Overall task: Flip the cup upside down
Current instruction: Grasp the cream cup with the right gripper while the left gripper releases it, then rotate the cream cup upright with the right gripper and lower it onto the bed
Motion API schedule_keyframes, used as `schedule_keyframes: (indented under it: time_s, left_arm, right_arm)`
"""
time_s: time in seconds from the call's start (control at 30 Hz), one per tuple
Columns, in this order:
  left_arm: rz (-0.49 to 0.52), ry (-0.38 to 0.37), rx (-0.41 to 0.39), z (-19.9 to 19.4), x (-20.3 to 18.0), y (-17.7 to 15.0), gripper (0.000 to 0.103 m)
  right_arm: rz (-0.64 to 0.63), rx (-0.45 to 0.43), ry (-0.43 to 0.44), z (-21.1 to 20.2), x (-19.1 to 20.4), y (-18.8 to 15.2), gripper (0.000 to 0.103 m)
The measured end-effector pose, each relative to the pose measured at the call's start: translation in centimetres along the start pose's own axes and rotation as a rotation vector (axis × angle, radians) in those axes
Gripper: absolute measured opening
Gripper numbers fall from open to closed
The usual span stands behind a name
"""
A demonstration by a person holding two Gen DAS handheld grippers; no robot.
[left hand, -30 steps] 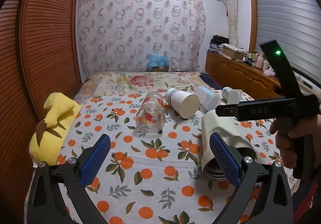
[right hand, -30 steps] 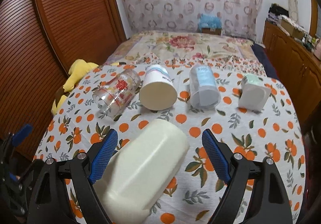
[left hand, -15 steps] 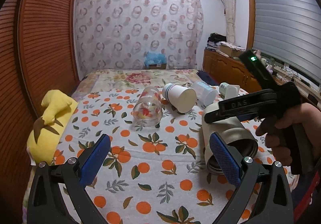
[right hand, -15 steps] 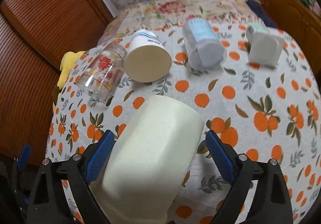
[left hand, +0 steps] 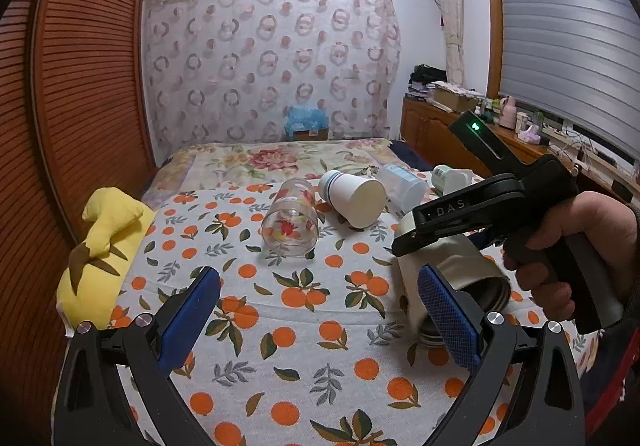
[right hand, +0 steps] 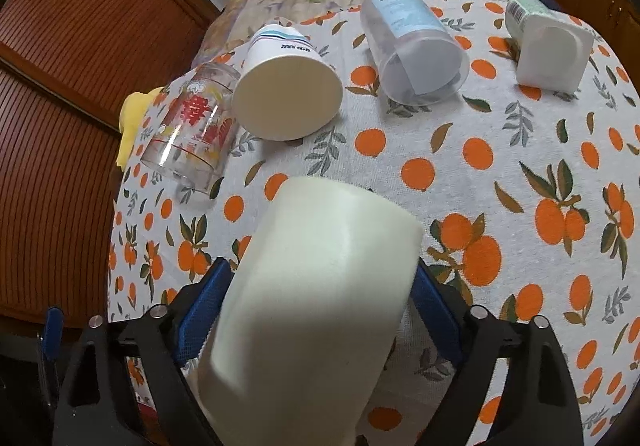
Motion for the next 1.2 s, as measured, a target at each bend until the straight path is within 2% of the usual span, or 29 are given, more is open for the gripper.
schedule_keyframes:
  time_s: [0.13, 0.23, 0.5, 0.77, 1.0, 1.2]
  left_arm:
    - [0.002, 0.0, 0.001, 0.0, 0.0, -0.1, 0.095]
    - [0.003, 0.0, 0.001, 0.0, 0.0, -0.1, 0.095]
    - [0.003, 0.0, 0.003, 0.1, 0.1, -0.2, 0.095]
    - [0.002, 0.014, 0.01, 0.8, 0.7, 0.3, 0.095]
    - [-0.003, 0.024, 0.01, 1.0, 1.2, 0.8, 0.095]
    - [-0.001, 0.039, 0.019, 1.2, 1.4, 0.9, 0.095]
  right_arm:
    - [-0.045, -0.008, 0.012, -0.9, 0.4, -0.2, 0.08]
    - [-0.125, -0.031, 0.004, -2.2, 1.5, -0.3, 0.08]
    - [-0.377, -0.205, -0.05, -6.8, 4.7, 0.0, 0.079]
    - [-0.537, -0.36, -0.135, -8.4, 5.6, 0.7, 0.077]
    - [-0.631, -0.419, -0.146, -7.9, 6.1, 0.7, 0.077]
    - [-0.674, -0.398, -0.167, -7.4, 6.7, -0.1, 0.077]
Point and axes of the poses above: each gripper's, at about its wrist camera, not at the fingertips, and z roughly the way its jaws point, x to its left, y to its top, the point moved 6 cm from there along z, roughly the way its jaws point, and after that the axes turned 14 degrees about y, right-handed, at the moved point
